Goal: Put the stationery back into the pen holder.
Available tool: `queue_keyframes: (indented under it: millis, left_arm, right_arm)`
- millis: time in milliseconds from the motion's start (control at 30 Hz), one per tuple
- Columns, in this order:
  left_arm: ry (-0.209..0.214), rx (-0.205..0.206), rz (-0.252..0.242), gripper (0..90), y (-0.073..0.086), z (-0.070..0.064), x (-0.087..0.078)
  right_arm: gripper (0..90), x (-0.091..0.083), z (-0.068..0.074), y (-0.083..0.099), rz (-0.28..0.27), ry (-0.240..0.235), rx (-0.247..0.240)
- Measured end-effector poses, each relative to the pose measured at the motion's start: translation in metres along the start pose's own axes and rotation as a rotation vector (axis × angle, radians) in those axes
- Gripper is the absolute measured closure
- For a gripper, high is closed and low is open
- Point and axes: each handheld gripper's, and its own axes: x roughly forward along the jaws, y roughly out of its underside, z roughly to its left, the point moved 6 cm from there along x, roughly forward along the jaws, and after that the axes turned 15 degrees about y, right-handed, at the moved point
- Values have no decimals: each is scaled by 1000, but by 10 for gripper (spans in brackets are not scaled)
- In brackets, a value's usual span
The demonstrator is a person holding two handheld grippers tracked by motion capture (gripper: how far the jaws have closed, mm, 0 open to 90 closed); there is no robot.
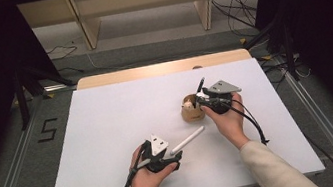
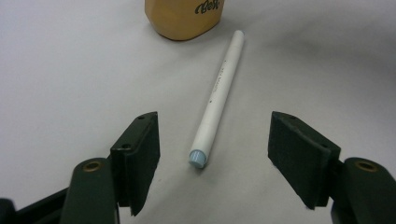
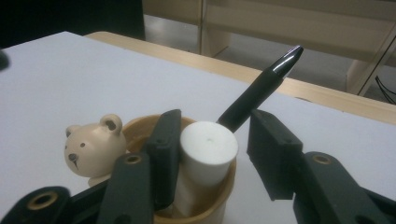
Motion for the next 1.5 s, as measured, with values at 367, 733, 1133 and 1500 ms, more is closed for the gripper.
queue_keyframes:
  millis: [367, 733, 1133, 1500]
  left_arm:
    - [0, 0, 0, 340, 0, 0, 0]
    - [-1, -8, 9, 340, 0, 1, -1]
    - [-5, -17, 6, 338, 0, 2, -2]
    - [-5, -15, 7, 337, 0, 2, -2]
  right_arm:
    - [426, -3, -1, -2, 9, -2, 21]
    - [361, -8, -2, -4, 20, -6, 49]
    - [325, -19, -1, -2, 45, -24, 44]
    - [315, -30, 0, 3, 68, -59, 51]
